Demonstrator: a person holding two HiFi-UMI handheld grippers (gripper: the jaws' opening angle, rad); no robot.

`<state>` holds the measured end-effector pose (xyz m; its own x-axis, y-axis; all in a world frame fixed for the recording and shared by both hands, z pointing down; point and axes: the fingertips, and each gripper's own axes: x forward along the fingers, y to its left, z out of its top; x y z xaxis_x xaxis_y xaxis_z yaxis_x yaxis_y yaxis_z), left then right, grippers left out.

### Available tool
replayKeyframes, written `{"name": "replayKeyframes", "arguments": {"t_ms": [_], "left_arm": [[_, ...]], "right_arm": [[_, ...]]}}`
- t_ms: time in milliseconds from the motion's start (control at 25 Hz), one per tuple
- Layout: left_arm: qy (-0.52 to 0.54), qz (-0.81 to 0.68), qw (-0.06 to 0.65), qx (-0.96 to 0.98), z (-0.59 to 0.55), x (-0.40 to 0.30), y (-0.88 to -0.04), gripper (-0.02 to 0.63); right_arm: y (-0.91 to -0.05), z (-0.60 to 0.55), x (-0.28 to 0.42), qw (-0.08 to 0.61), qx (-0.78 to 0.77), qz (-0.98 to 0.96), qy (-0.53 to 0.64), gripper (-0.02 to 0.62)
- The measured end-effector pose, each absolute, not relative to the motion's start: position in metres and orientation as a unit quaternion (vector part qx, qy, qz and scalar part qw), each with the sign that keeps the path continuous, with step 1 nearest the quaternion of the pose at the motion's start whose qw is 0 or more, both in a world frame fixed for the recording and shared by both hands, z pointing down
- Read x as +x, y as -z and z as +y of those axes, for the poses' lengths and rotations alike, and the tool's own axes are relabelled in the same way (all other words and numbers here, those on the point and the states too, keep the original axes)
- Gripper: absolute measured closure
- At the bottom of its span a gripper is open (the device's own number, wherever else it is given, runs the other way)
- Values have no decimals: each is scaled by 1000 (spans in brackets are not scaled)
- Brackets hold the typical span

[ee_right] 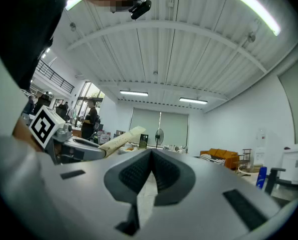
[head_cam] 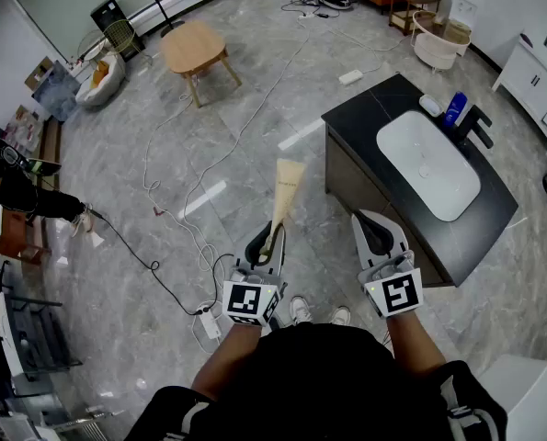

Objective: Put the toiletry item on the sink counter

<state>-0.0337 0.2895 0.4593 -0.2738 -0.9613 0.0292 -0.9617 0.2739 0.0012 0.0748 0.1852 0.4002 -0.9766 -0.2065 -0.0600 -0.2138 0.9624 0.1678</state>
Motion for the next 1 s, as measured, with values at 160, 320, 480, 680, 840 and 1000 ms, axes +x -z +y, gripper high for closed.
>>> {"name": "replayKeyframes", "arguments": {"t_ms": [160, 320, 480, 680, 840, 1000], "left_arm": [[-7, -798, 15, 603, 288, -42, -461, 541], [-11, -796, 17, 605, 286, -54, -463, 541], [-9, -793, 23, 609, 287, -66, -464, 541], [-12, -783, 17, 622, 291, -78, -464, 541], [-16, -773, 18, 634, 283, -88, -467, 541], [-20, -766, 24, 642, 267, -106, -470, 541]], "right_arm": [[-406, 185, 66, 19, -105, 991, -84, 592], [-407, 181, 54, 24, -109, 990, -85, 592], [-400, 182, 45, 42, -114, 990, -70, 592], [-398, 185, 38, 61, -134, 987, -68, 591], [-404, 180, 31, 58, -152, 985, -63, 591], [-408, 166, 18, 53, -163, 983, -58, 591]]}}
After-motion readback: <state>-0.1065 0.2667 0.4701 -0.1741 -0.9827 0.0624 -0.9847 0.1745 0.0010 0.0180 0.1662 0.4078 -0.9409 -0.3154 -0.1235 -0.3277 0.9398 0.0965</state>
